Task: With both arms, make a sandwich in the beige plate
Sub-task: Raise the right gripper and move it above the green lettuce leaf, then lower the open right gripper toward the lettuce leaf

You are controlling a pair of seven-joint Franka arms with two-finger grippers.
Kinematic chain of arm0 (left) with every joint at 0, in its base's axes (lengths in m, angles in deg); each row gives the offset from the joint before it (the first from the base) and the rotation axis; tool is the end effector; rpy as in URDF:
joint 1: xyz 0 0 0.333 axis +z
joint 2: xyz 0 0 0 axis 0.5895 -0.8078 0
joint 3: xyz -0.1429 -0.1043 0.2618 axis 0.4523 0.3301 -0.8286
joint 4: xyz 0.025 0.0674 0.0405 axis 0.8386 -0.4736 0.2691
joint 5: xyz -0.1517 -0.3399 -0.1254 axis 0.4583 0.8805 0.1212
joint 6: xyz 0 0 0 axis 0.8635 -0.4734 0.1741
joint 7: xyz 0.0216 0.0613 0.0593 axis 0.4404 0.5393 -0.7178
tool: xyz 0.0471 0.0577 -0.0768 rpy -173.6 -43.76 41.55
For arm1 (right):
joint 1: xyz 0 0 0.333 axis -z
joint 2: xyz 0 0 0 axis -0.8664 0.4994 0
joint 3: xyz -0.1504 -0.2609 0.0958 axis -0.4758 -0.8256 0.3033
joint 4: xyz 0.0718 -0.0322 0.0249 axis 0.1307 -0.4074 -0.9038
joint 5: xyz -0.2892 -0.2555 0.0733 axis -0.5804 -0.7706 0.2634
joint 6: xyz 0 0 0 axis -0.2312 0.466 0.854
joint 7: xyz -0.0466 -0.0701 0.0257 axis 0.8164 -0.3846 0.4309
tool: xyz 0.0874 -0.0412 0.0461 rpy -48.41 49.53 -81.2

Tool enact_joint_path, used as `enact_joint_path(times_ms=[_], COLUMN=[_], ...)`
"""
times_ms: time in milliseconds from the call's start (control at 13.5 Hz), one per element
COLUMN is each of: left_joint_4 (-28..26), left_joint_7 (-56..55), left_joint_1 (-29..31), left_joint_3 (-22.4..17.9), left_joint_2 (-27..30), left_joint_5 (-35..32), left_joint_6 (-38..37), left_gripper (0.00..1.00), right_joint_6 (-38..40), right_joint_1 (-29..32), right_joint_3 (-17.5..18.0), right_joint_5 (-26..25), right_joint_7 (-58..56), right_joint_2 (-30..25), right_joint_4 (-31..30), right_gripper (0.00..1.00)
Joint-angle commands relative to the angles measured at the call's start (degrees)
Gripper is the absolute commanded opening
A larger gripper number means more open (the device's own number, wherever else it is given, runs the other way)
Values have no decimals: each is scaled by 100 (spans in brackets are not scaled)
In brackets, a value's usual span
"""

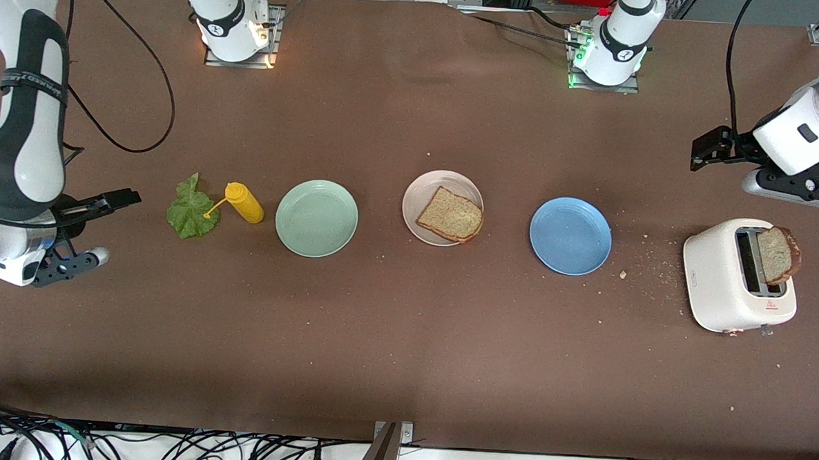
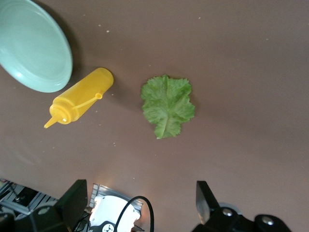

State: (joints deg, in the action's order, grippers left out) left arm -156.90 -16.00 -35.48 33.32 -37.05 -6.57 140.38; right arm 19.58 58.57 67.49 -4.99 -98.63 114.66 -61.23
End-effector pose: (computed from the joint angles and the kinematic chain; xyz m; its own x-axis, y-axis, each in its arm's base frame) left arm 0.5606 -0.0357 0.5878 0.9805 -0.1567 -0.1189 -0.1580 -0.9874 -0.0016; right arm 0.6880 -0.0091 0.4144 0.8159 0.3510 -0.4595 0.3015 -0.9364 -0.1798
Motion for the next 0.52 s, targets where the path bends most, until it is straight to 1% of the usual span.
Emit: enact_joint_path(times_ms=[0,74,296,369,443], left_joint_4=[49,49,49,49,49], left_joint_7=[7,7,7,7,7], left_joint_1=[-3,-3,-3,-3,-3], left_joint_3=[-20,-28,-20,-20,-20], left_joint_2=[-16,-16,-16,-16,-16], left_joint_5=[165,165,165,165,165], left_joint_6=[-3,-3,-3,-3,-3], left_gripper=[100,100,100,100,100], right_joint_6=[-161,-319,-548,-741,-1099], right_joint_1=[-318,-432,-477,-477,-486], right_joint_3=[-9,0,0,9,18], right_joint_5=[-383,-611,-684,-684,-684], right_joint_7=[587,650,842,974,1080], right_joint_2=[-66,-66,-110,-267,-616], right_joint_4=[-50,-67,-295,-601,-1169], right_gripper=[100,100,100,100,100])
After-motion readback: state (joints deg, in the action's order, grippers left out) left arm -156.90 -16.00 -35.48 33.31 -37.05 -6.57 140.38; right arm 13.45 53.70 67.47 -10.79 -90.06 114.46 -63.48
